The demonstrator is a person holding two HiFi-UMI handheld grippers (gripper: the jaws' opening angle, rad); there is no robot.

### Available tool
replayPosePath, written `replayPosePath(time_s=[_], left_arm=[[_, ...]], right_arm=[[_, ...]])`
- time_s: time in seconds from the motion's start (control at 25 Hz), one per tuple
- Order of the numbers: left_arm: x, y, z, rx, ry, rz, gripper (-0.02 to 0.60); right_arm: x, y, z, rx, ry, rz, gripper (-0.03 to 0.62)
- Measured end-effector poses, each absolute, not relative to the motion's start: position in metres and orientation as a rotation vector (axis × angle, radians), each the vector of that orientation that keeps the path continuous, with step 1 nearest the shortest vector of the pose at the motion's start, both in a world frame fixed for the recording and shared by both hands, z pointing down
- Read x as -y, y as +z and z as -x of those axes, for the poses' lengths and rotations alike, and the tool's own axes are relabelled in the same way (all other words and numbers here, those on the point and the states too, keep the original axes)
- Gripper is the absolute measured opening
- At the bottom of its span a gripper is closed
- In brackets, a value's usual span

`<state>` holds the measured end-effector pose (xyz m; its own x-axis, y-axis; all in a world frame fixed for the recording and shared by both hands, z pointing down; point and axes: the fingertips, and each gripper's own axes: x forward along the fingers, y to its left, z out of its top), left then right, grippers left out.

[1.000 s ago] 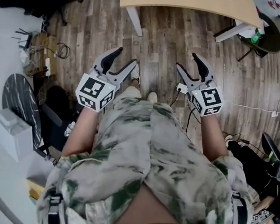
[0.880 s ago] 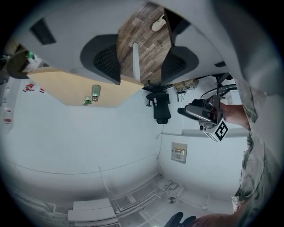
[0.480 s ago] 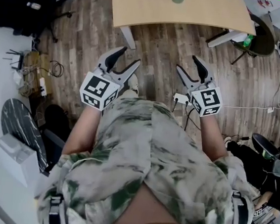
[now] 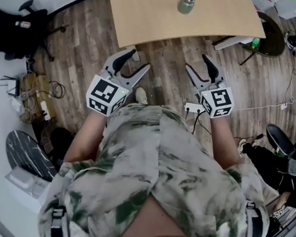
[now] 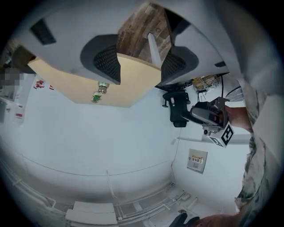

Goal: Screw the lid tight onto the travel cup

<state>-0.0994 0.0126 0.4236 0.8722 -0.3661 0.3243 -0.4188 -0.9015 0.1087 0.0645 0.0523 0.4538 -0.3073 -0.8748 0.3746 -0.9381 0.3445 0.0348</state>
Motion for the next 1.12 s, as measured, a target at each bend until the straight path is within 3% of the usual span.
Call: replayPosePath(time_s=[0.44,1.12], left_arm=[[0.048,0.429,0.091,0.501,0.462,-2.885,0.252],[0.149,0.442,-0.008,0.6,0.535,-2.789,0.252]], right_arm=[[0.037,0.477,-0.092,2.23,0.323,-1.675,0.342],[0.211,0.573,-0.204,2.212,0.407,-1.535,0.371]])
